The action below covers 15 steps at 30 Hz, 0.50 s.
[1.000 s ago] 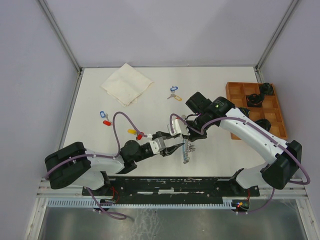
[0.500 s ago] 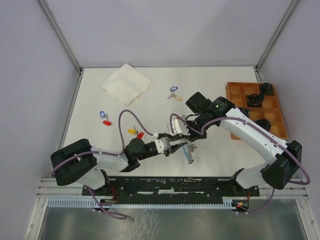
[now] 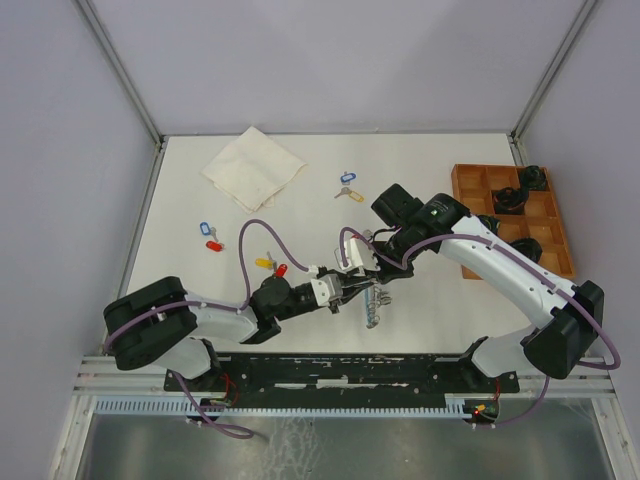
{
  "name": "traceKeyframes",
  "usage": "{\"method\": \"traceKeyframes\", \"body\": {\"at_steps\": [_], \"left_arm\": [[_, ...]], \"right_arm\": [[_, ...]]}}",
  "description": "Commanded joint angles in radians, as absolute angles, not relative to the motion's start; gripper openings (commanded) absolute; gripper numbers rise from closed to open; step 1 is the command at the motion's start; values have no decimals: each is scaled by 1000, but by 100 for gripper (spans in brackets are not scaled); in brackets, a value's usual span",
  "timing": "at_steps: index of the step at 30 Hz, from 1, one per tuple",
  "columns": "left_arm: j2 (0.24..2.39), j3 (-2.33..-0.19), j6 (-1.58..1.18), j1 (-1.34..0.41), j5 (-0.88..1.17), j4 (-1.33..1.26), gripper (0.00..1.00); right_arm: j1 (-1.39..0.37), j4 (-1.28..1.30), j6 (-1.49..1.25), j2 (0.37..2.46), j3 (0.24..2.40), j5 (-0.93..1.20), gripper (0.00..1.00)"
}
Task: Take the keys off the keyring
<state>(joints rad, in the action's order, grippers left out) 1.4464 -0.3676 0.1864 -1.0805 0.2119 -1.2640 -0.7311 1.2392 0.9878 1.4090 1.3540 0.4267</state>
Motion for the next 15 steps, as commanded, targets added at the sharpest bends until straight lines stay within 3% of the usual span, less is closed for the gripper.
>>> {"method": "traceKeyframes", "body": {"at_steps": [1, 5, 10, 15], "left_arm": [[1450, -394, 167, -1072, 207, -1302, 20], [1451, -391, 162, -1069, 206, -1307, 16], [1447, -384, 153, -1063, 201, -1320, 3], [1444, -370, 139, -1058, 194, -1346, 3]], "right_arm": [[-733, 1233, 983, 1373, 1393, 457, 1], [-733, 1232, 983, 1373, 1392, 457, 1], [-734, 1233, 983, 1377, 1393, 454, 1], [-733, 1234, 982, 1377, 1392, 451, 1]]}}
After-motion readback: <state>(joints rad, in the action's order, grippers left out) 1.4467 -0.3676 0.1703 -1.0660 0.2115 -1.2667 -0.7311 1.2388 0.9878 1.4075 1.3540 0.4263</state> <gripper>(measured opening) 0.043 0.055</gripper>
